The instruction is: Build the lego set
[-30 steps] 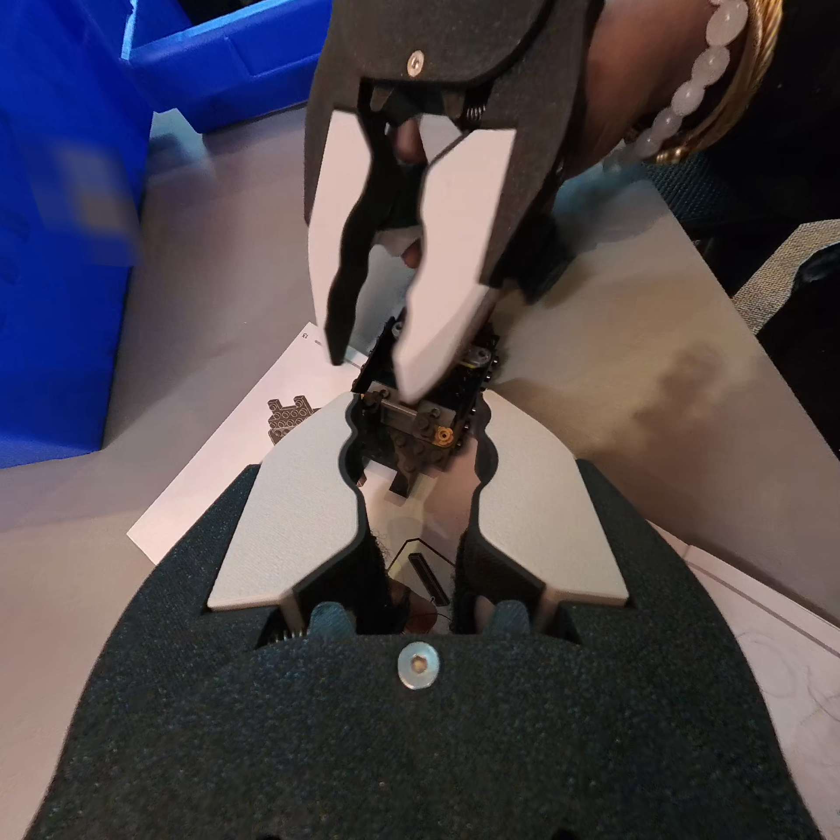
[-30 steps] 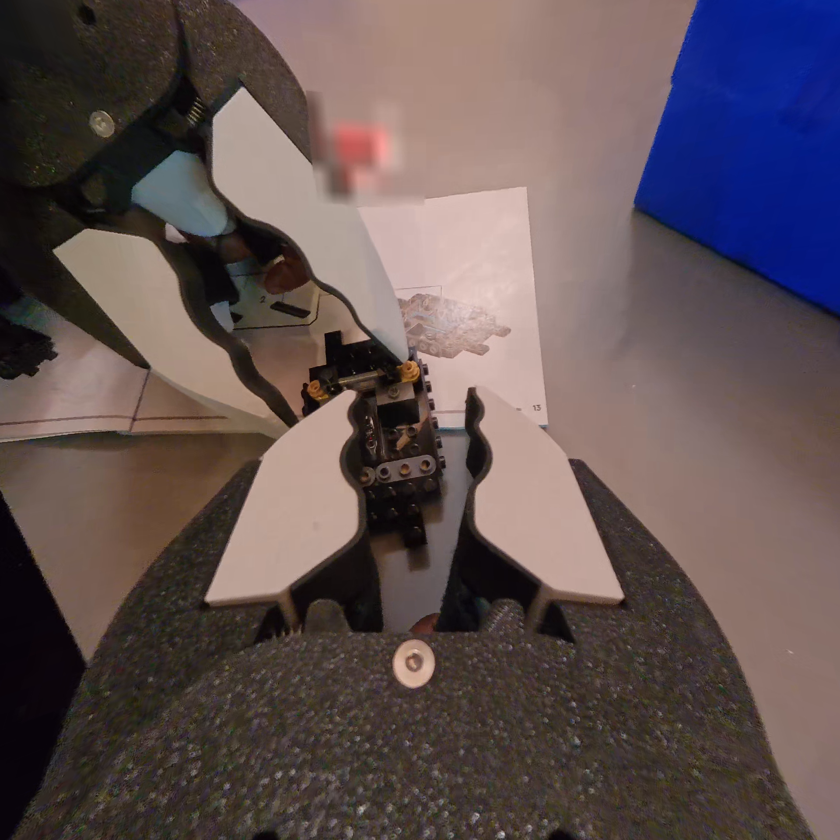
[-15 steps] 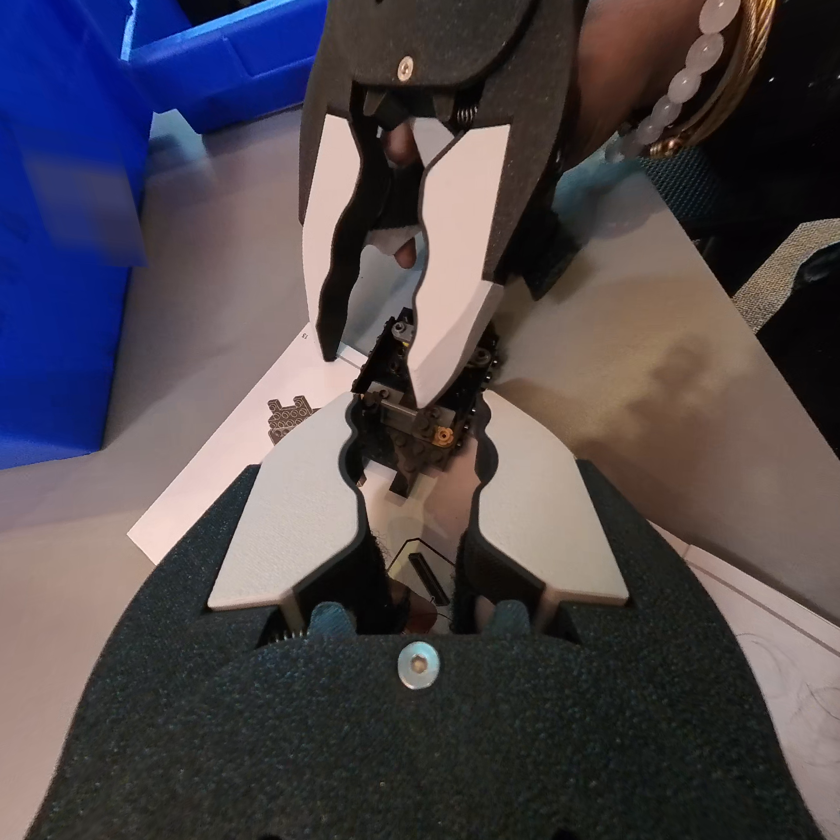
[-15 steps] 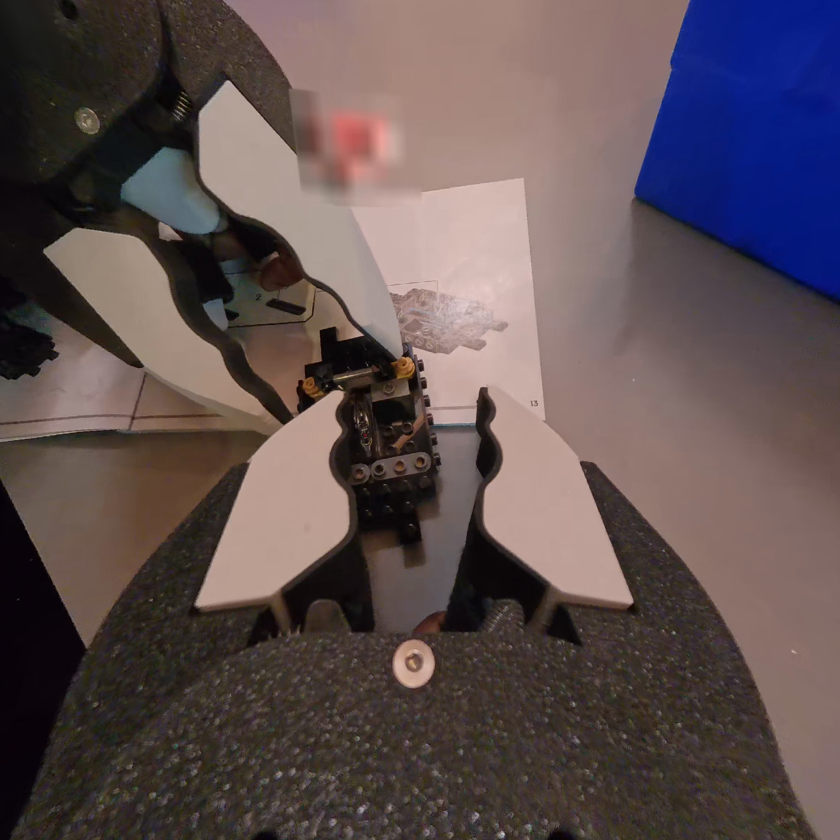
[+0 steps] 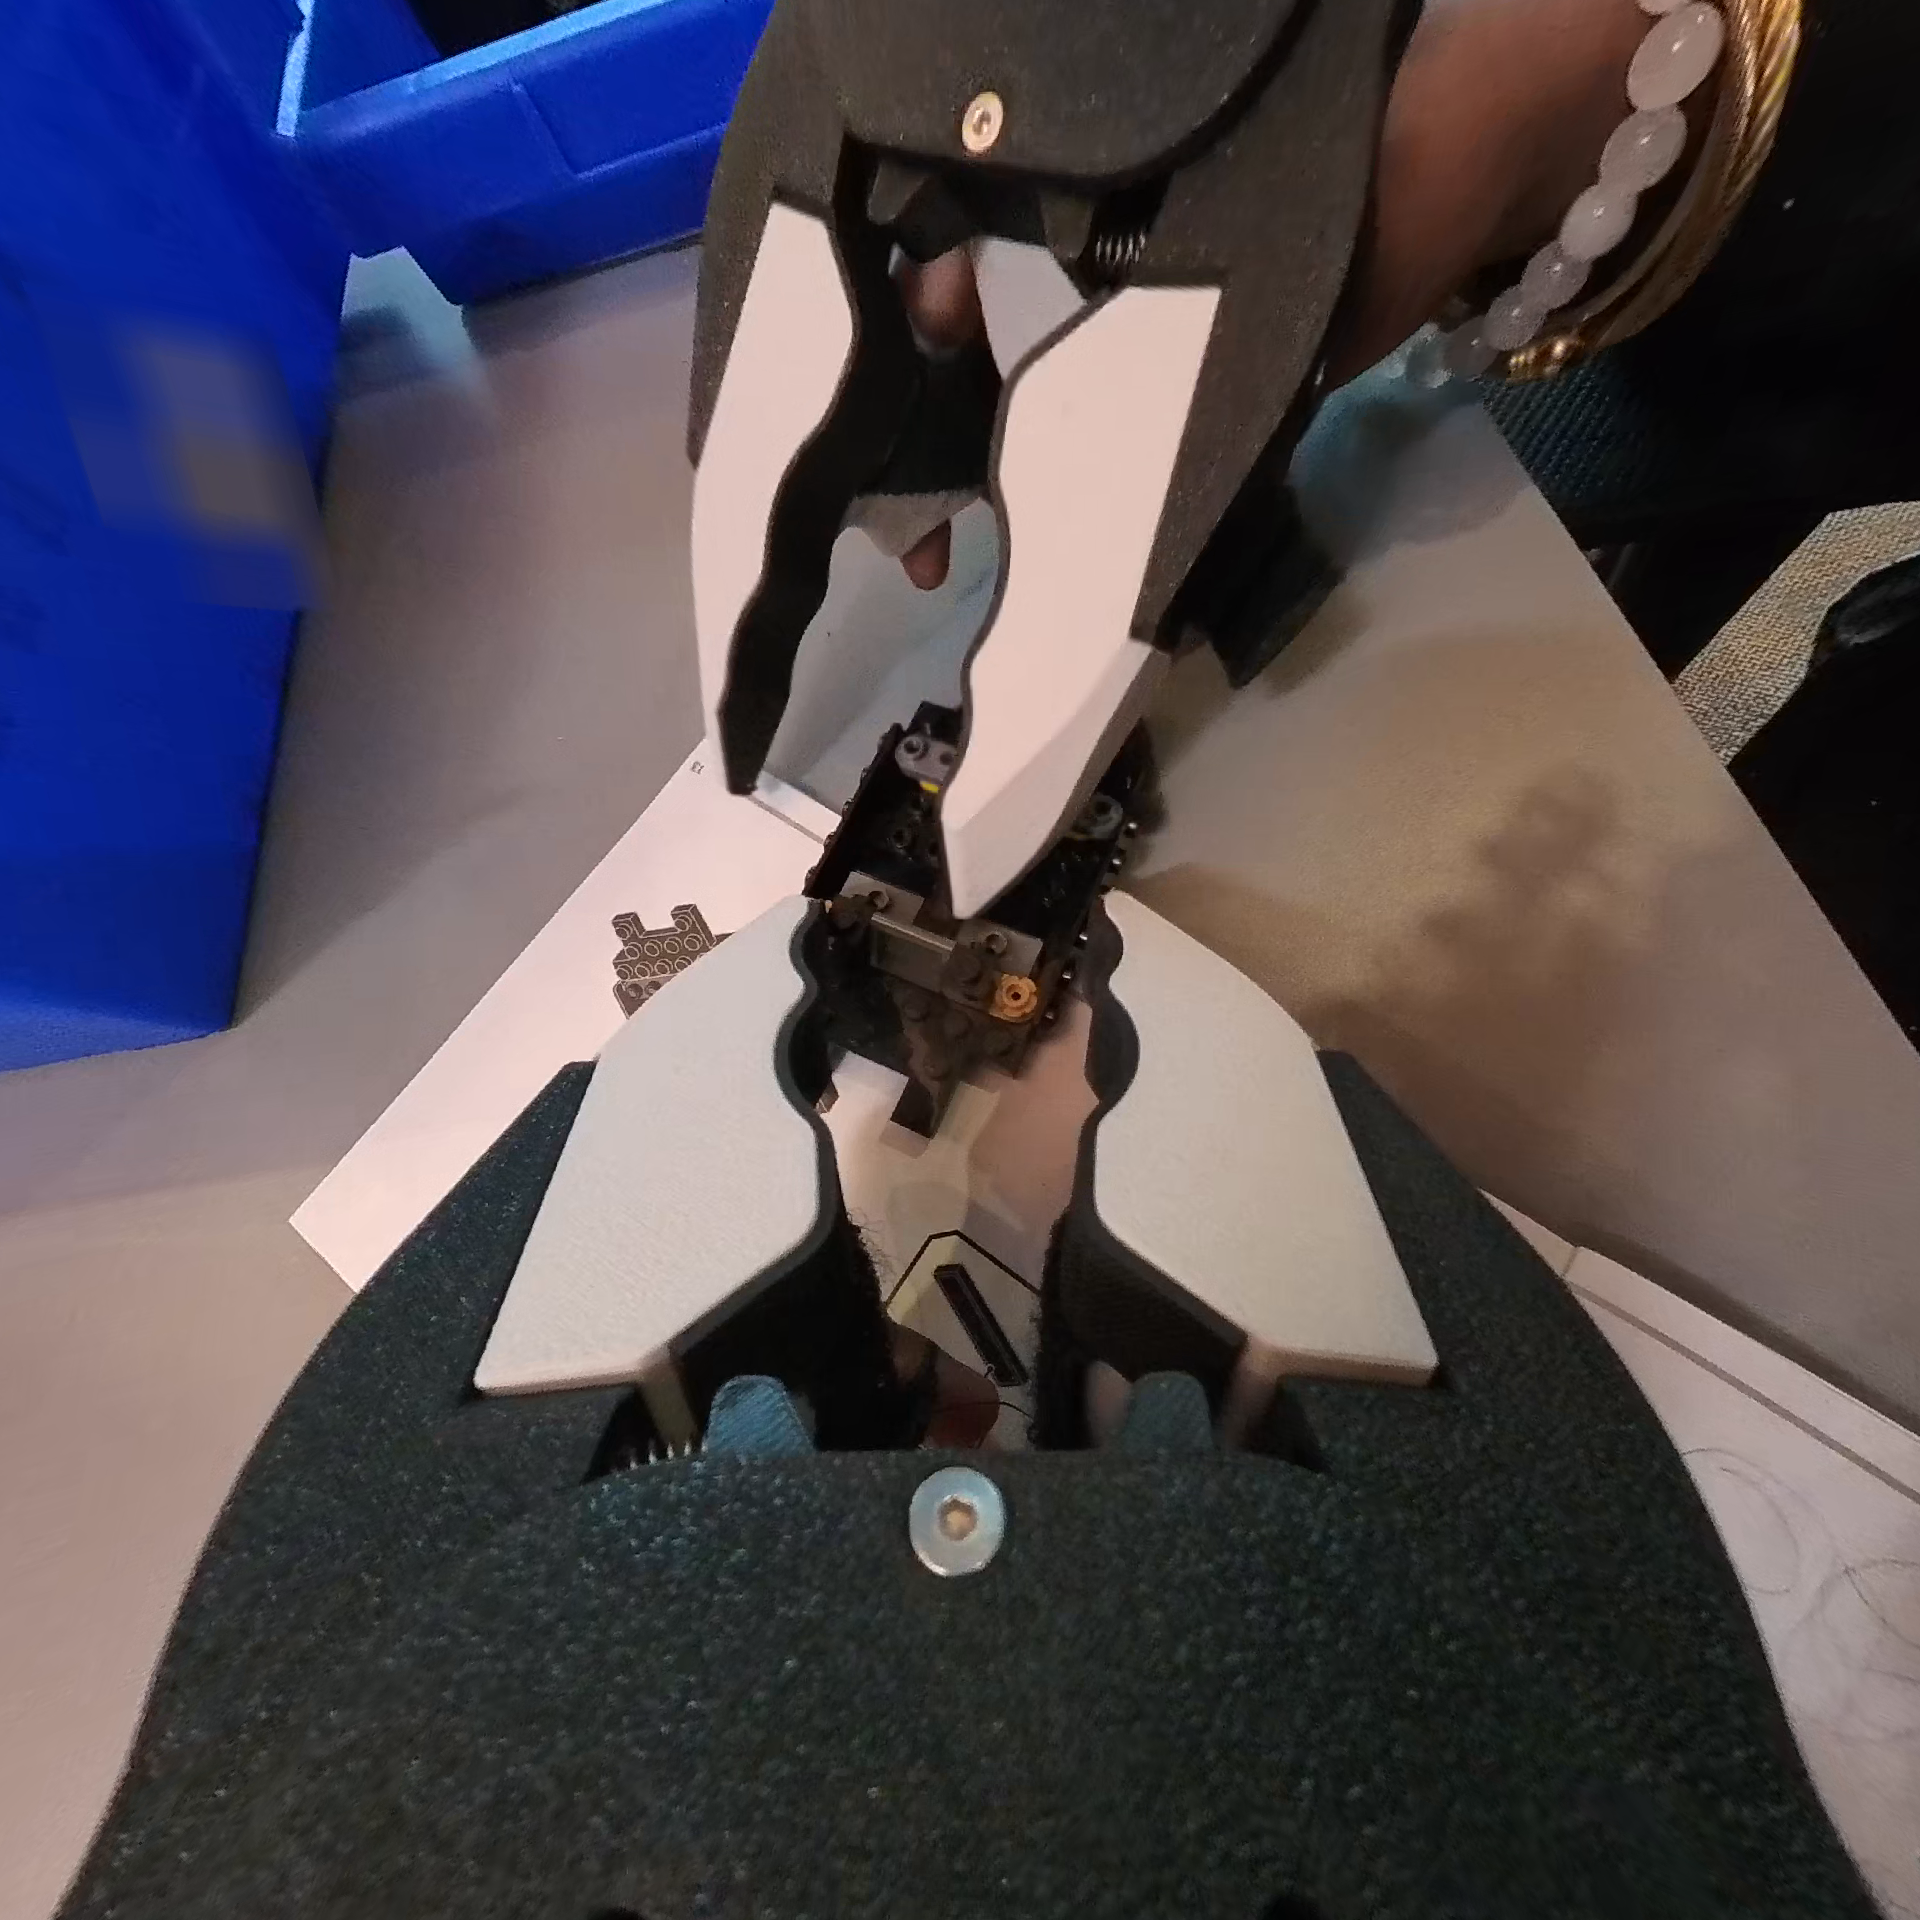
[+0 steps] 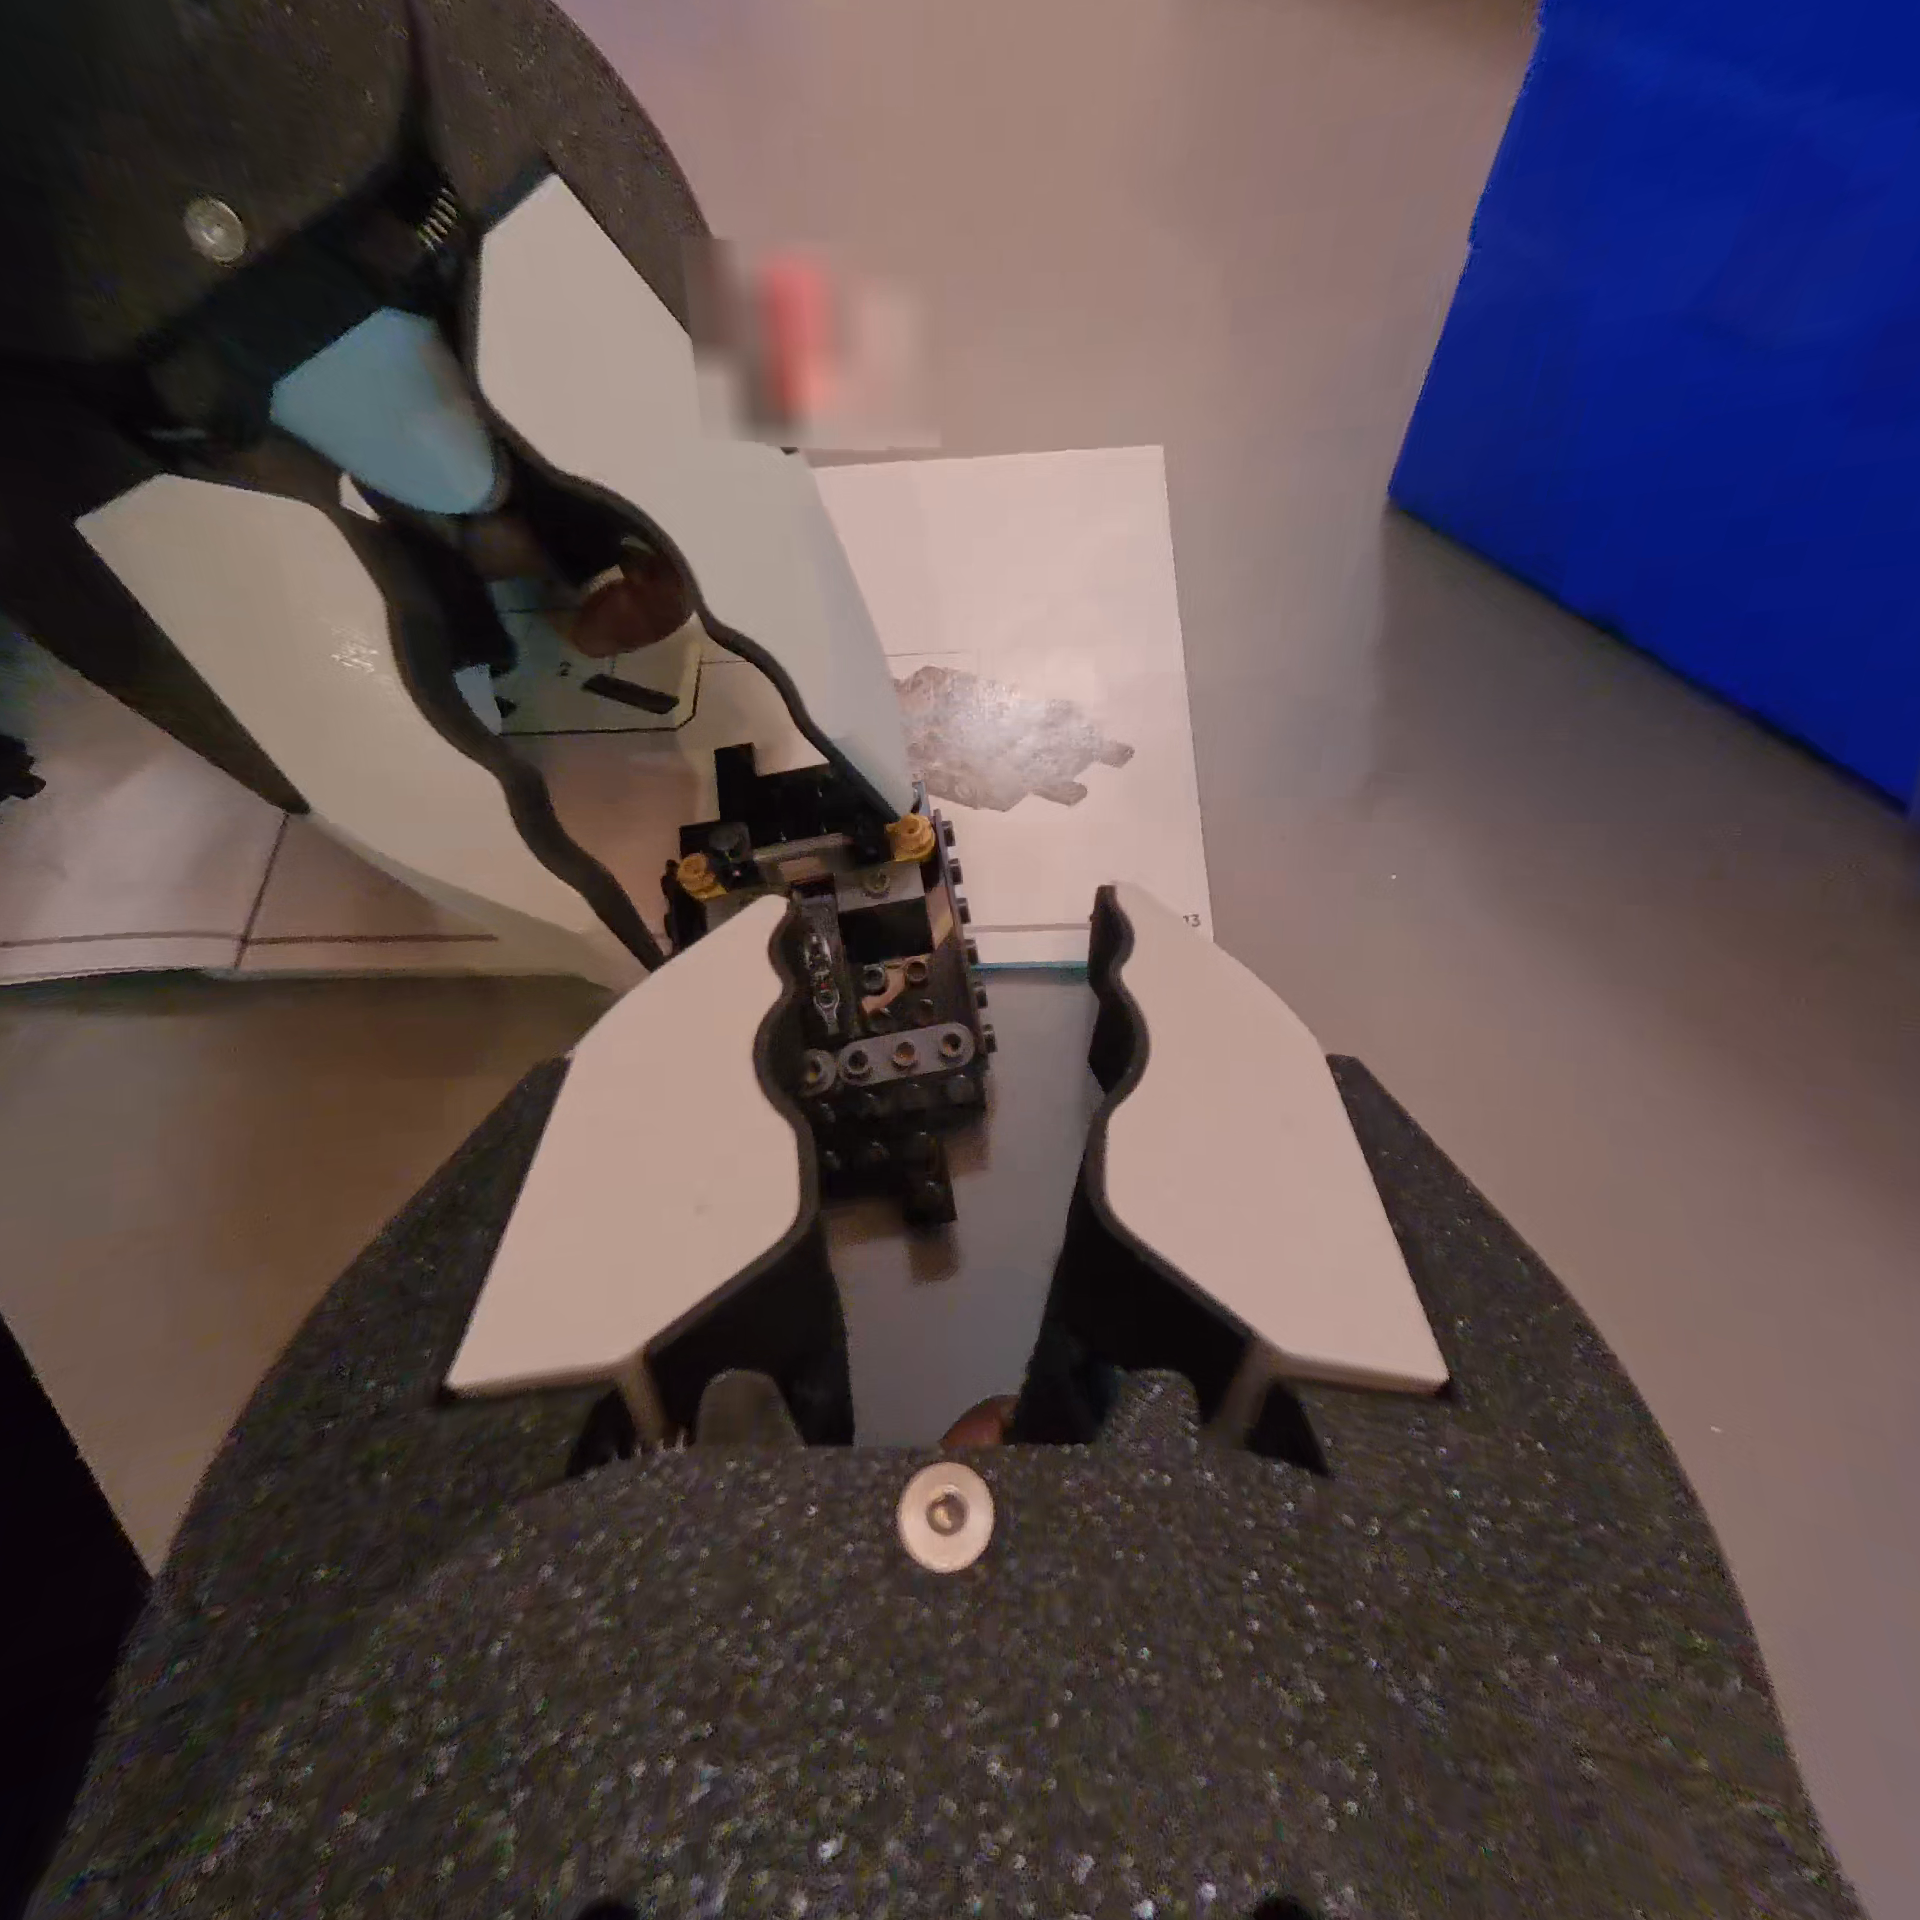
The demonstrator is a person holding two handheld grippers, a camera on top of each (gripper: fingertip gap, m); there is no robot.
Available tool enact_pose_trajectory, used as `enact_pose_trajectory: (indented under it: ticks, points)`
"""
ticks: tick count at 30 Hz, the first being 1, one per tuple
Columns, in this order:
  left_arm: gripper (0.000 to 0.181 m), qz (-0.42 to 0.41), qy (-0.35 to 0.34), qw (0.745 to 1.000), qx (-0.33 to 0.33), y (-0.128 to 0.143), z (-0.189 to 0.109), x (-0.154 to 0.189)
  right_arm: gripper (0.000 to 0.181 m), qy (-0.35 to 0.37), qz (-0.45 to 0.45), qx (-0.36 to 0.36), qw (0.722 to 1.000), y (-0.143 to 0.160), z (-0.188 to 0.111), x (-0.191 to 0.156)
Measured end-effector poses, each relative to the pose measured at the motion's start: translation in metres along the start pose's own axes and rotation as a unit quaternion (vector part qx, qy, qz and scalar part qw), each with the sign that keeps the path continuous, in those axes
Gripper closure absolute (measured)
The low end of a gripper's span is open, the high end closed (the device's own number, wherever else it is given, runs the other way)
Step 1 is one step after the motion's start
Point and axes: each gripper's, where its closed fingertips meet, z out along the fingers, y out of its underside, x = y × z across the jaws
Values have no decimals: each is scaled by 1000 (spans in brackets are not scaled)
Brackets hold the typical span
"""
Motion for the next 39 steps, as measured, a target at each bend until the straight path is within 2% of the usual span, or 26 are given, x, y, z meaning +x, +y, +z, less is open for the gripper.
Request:
enact_pose_trajectory:
  ticks: [8, 13, 16, 19, 21, 24, 39]
  points:
    - [134, 0, 0, 1000, 0, 0, 0, 0, 120, -35, 49, -3, 998, -1, 3, -2]
    - [134, 3, -2, 1000, 0, 0, 0, 0, 125, -14, 36, -10, 999, 1, 4, 0]
    - [134, 2, -1, 1000, 0, 0, 0, 0, 135, 36, 16, 4, 999, -2, 0, 10]
    - [134, 0, 0, 1000, 0, 0, 0, 0, 140, 24, 33, 28, 999, -7, -4, 10]
    - [134, 0, 1, 1000, 0, 0, 1, 0, 138, 0, 64, 47, 997, -10, -8, 11]
    - [134, -1, 1, 1000, 0, 0, 1, 0, 130, -18, 49, 1, 999, 0, -1, 2]
    - [134, 0, 6, 1000, 1, -1, 1, 1, 115, -3, 41, -4, 999, -1, 3, 5]
